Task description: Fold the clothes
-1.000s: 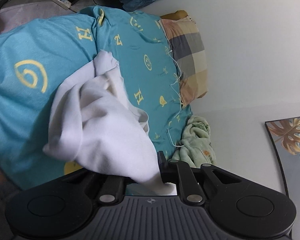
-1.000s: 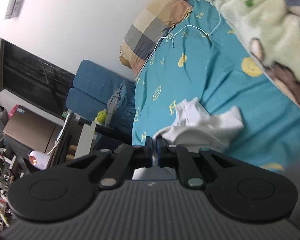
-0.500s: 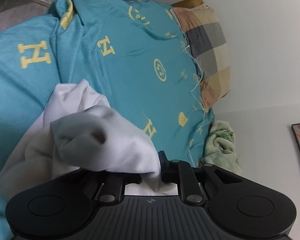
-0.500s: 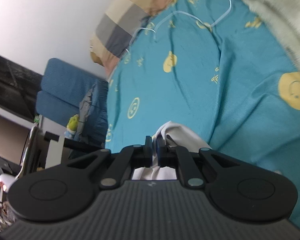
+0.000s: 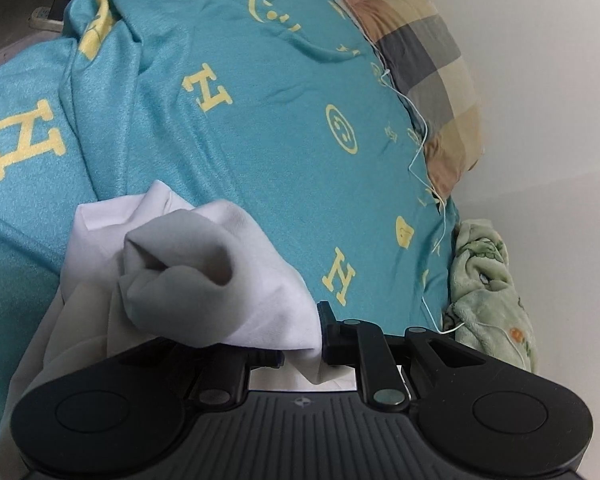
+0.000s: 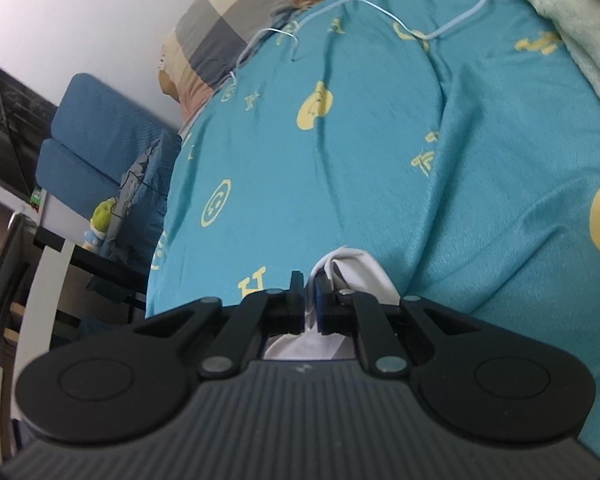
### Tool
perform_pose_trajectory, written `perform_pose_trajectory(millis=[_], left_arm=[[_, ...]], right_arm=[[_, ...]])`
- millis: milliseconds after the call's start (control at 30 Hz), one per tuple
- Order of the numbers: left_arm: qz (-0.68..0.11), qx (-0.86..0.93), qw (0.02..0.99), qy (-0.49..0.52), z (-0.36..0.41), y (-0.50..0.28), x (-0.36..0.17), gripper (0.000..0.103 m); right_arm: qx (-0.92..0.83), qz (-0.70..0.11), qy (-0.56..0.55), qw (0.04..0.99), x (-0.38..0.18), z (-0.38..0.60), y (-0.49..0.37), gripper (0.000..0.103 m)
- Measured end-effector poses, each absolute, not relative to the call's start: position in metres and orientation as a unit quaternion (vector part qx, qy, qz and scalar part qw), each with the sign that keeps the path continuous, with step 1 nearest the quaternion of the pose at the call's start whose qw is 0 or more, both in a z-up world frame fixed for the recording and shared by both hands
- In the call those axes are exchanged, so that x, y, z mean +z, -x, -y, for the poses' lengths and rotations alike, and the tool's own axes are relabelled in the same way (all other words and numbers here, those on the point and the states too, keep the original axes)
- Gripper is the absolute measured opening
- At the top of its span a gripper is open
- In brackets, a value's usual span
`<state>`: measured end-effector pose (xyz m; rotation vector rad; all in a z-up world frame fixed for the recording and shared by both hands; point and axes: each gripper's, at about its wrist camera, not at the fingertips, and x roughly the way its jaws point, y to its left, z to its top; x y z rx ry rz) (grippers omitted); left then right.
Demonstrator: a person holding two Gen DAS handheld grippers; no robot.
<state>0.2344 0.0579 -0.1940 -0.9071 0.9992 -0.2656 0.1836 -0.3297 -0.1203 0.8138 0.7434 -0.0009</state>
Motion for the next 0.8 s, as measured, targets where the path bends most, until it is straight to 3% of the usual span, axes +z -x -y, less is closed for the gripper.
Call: perform_pose_trajectory(millis=[67, 133, 200, 267, 333, 567, 800], left_arm=[[-0.459, -0.135, 0.775, 0.412, -0.059, -0.231, -0.189, 0.031], [-0.451, -0.148, 0.789, 0.390, -0.057, -0.226, -0.179, 0.050], [-0.439, -0.156, 0.814, 0.346, -0.050, -0.218, -0.162, 0.063], [-0.421, -0.164, 0.846, 0.285, -0.040, -0.208, -0.145, 0.078], [-0.401, -0.169, 0.873, 0.222, -0.028, -0.198, -0.130, 0.082], [-0.389, -0.135, 0.908, 0.078, 0.000, -0.188, -0.129, 0.083], [-0.400, -0.120, 0.908, 0.029, 0.008, -0.203, -0.155, 0.084]], right_arm=[[0.010, -0.349, -0.355, 0.867, -0.111, 0.323, -0.181, 0.011], [0.025, -0.340, -0.328, 0.881, -0.101, 0.316, -0.177, 0.012], [0.041, -0.324, -0.323, 0.888, -0.092, 0.313, -0.171, 0.018], [0.058, -0.306, -0.318, 0.895, -0.083, 0.310, -0.163, 0.059], [0.066, -0.287, -0.304, 0.906, -0.075, 0.305, -0.156, 0.078], [0.074, -0.295, -0.219, 0.927, -0.076, 0.285, -0.162, 0.077], [0.051, -0.360, -0.167, 0.917, -0.116, 0.278, -0.188, 0.075]])
